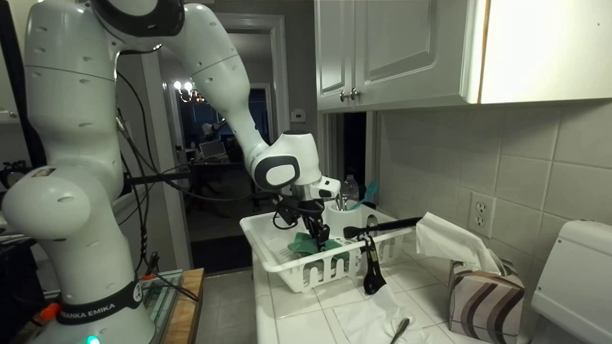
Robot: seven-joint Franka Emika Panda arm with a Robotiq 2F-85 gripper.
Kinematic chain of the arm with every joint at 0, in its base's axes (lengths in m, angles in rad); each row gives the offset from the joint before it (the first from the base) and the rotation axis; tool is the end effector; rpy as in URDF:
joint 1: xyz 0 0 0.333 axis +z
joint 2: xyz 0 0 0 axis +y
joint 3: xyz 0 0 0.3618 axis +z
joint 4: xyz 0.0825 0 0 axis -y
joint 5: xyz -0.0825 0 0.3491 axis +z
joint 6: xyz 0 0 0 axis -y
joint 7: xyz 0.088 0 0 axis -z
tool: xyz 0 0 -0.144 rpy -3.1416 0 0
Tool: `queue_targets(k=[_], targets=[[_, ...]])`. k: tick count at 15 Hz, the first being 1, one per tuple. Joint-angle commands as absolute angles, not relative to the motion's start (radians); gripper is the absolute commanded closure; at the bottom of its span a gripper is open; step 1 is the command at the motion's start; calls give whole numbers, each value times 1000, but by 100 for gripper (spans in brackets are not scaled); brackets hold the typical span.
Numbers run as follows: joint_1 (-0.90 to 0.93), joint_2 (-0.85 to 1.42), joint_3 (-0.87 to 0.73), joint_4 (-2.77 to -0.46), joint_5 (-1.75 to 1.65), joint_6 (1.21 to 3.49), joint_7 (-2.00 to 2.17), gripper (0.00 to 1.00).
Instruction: Put the lid on top of the pot
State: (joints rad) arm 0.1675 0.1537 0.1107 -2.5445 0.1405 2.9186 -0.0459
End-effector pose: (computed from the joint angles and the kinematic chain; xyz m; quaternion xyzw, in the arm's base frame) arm 0.4617 0.1244 0.2768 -0.9891 -0.0929 -0.1053 0.0438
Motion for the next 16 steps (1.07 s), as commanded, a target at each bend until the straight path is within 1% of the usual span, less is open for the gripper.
queue_targets(k=[1,3,10,16], targets=[[155,177,122,-2527,111,2936,-9,95],[155,173,122,-2528,110,2933,-6,93],[149,100,144,-2541,148,2903,-3,93],[137,-16,208,-2562,319,2839,-110,93]])
